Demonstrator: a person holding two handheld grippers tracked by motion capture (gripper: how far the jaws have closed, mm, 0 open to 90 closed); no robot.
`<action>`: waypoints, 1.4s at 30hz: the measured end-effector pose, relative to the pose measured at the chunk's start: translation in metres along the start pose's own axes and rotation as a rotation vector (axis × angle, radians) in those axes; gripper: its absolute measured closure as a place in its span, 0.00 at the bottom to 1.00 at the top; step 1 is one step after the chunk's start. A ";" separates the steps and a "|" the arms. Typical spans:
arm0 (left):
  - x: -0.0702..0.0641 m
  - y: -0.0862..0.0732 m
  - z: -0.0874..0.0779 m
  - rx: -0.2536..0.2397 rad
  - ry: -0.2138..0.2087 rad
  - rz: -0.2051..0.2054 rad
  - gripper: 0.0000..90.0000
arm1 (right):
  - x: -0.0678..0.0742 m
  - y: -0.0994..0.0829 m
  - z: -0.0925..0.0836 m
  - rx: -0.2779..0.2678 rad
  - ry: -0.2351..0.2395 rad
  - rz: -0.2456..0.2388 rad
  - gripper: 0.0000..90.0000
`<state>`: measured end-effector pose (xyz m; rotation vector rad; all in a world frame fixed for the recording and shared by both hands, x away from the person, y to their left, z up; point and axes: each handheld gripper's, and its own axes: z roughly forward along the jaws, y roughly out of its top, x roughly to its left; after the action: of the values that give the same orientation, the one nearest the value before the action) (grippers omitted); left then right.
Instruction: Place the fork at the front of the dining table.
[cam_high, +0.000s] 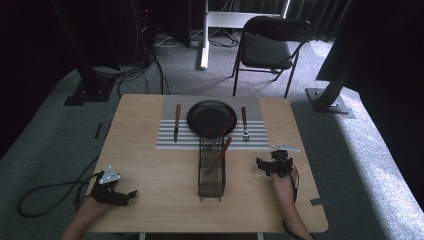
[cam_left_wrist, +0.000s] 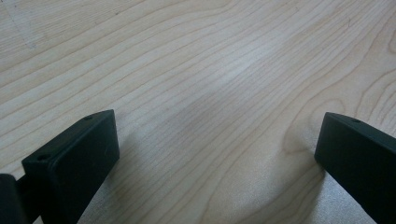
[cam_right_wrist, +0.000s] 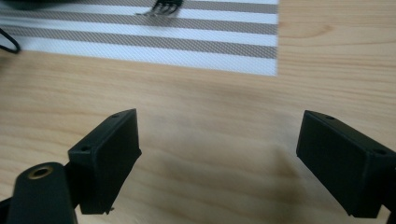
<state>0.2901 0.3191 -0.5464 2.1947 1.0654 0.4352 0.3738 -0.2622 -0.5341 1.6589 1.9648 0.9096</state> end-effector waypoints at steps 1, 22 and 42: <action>0.000 0.000 0.000 0.000 0.000 0.000 0.00 | -0.002 -0.005 -0.003 -0.013 -0.012 0.000 0.14; 0.000 0.000 0.000 0.000 0.000 0.000 0.00 | -0.028 -0.049 -0.039 -0.044 -0.109 -0.027 0.14; 0.000 0.000 0.000 0.000 0.000 0.000 0.00 | -0.038 -0.079 -0.062 -0.023 -0.030 -0.077 0.14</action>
<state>0.2901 0.3191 -0.5464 2.1942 1.0655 0.4350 0.2843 -0.3182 -0.5499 1.5640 1.9762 0.8714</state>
